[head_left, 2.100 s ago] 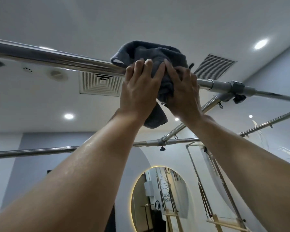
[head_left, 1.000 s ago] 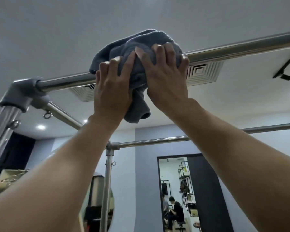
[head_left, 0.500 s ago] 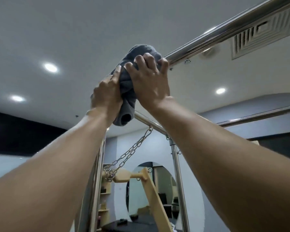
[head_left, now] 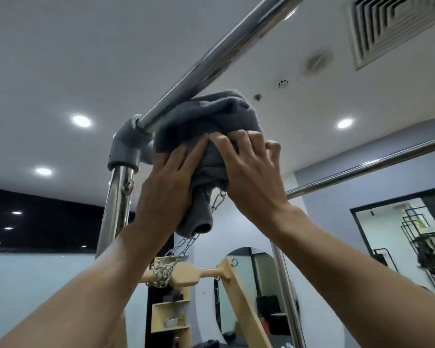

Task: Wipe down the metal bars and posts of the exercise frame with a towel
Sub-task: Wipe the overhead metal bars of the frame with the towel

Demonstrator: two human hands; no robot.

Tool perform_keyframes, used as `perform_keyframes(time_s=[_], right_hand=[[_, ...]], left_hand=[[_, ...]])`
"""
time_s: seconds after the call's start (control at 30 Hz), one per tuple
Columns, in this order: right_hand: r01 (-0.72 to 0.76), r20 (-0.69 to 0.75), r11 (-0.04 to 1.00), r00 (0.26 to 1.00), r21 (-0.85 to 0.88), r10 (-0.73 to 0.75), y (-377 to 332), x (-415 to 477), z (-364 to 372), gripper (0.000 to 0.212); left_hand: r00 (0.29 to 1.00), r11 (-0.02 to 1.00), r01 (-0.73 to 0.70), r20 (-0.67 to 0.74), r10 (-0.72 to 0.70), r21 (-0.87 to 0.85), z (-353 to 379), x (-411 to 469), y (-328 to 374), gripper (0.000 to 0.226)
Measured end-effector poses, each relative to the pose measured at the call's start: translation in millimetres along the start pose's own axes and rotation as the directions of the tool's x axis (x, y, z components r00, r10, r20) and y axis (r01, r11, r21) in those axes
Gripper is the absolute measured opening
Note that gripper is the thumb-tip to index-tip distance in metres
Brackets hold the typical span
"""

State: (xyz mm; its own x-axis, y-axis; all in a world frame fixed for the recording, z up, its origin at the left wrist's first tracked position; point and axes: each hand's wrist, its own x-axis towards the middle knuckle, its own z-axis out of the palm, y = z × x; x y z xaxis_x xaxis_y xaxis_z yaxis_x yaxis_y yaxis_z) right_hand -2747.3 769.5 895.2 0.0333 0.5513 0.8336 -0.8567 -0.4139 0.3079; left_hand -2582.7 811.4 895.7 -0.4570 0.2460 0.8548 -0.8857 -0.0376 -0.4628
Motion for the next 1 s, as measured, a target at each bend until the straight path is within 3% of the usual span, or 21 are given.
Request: perform_keyframes(time_s=[0.17,0.37,0.57,0.7,0.8,1.0], right_hand=[[-0.229,0.167,0.959,0.965,0.166,0.201,18,-28,35,0.074],[-0.407,0.334,0.838,0.897,0.364,0.291,19,-23,71,0.067],[-0.516,0.59,0.687,0.792,0.512,0.155,4,3,131,0.069],[-0.559,0.517,0.578,0.816,0.595,0.258,-15,6,167,0.07],[-0.55,0.406,0.659,0.832,0.513,0.378,-23,-5,171,0.065],[-0.543,0.396,0.73,0.83,0.415,0.392,-12,-28,165,0.062]], left_hand=[[0.994,0.985,-0.048,0.106,0.031,0.167,32,7,3,0.086],[0.967,0.925,-0.078,0.253,-0.02,0.373,40,29,-8,0.067],[0.864,0.76,-0.207,0.48,-0.153,0.616,42,66,-39,0.047],[0.857,0.766,-0.202,0.489,-0.165,0.611,52,66,-50,0.041],[0.878,0.764,-0.23,0.467,-0.104,0.603,62,56,-54,0.042],[0.841,0.737,-0.345,0.54,-0.033,0.581,75,36,-59,0.051]])
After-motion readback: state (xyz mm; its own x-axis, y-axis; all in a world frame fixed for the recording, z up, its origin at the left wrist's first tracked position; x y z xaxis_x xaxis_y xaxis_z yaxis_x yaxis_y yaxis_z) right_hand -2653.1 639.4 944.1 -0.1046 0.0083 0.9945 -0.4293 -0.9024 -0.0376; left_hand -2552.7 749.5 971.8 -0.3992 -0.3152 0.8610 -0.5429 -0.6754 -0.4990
